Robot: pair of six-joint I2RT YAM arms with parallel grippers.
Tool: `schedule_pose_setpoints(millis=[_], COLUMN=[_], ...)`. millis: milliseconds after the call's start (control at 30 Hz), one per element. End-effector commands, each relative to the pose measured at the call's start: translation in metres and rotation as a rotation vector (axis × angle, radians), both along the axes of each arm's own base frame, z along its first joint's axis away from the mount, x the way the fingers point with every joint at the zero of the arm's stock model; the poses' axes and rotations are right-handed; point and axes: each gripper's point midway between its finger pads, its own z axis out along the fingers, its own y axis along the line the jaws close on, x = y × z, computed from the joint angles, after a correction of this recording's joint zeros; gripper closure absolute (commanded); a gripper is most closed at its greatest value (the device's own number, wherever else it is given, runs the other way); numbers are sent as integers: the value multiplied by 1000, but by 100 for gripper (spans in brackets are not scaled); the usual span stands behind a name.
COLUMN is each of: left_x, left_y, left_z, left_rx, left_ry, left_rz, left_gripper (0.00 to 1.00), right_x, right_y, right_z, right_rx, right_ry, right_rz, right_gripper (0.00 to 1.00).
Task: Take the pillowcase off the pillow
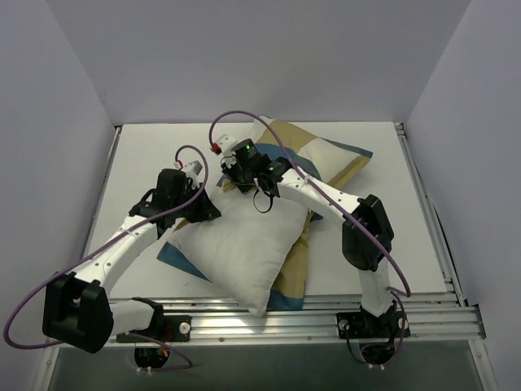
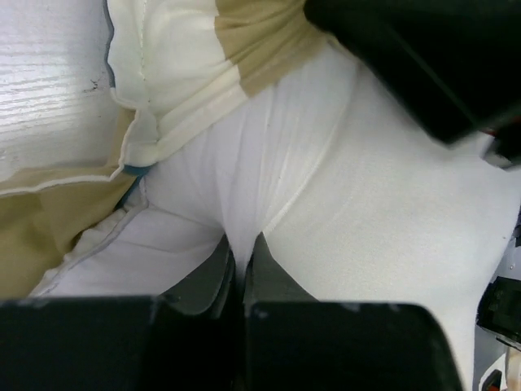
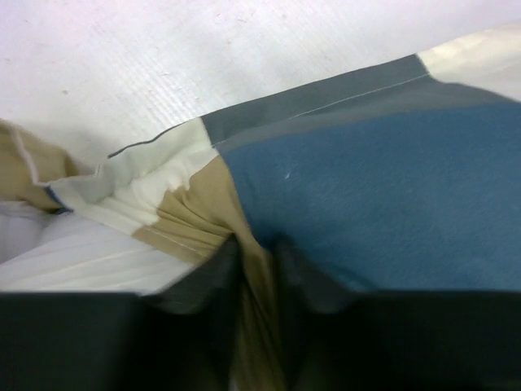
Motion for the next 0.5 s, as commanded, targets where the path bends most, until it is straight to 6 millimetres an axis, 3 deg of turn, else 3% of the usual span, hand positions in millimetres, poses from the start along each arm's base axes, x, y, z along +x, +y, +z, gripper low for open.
schedule_pose_setpoints(millis=[0,33,133,167,233,267,300,400,467], left_x=[-13,-12,-21,-22,-30,-34,-40,-54,-67], left_y=[21,23,34,35,44,48,53,62,66], left_z=[14,25,45,64,76,90,92,103,106], left_rx=[99,109,146,138,158,154,168,172,171], left_ry=[-24,-42,-73,-118,-136,-179,-174,-200,-199], left_rz=[20,24,26,31,46,62,70,85,86], left_gripper=[98,98,98,98,98,98,98,98,98], right_x=[38,49,82,97,111,117,126,137,138], right_y=[-54,-68,-112,-133,-160,-178,-201,-254,-277], right_z=[-21,-18,0,13,28,37,46,60,62], right_rx=[-113,-121,-111,-98,-76,-86,-53,-39,2], right_ry=[-37,-63,-115,-143,-179,-207,-216,-248,-233], right_rz=[-204,-271,-460,-537,-657,-720,-816,-991,-1080], right_gripper=[96,100,100,100,100,100,100,100,100])
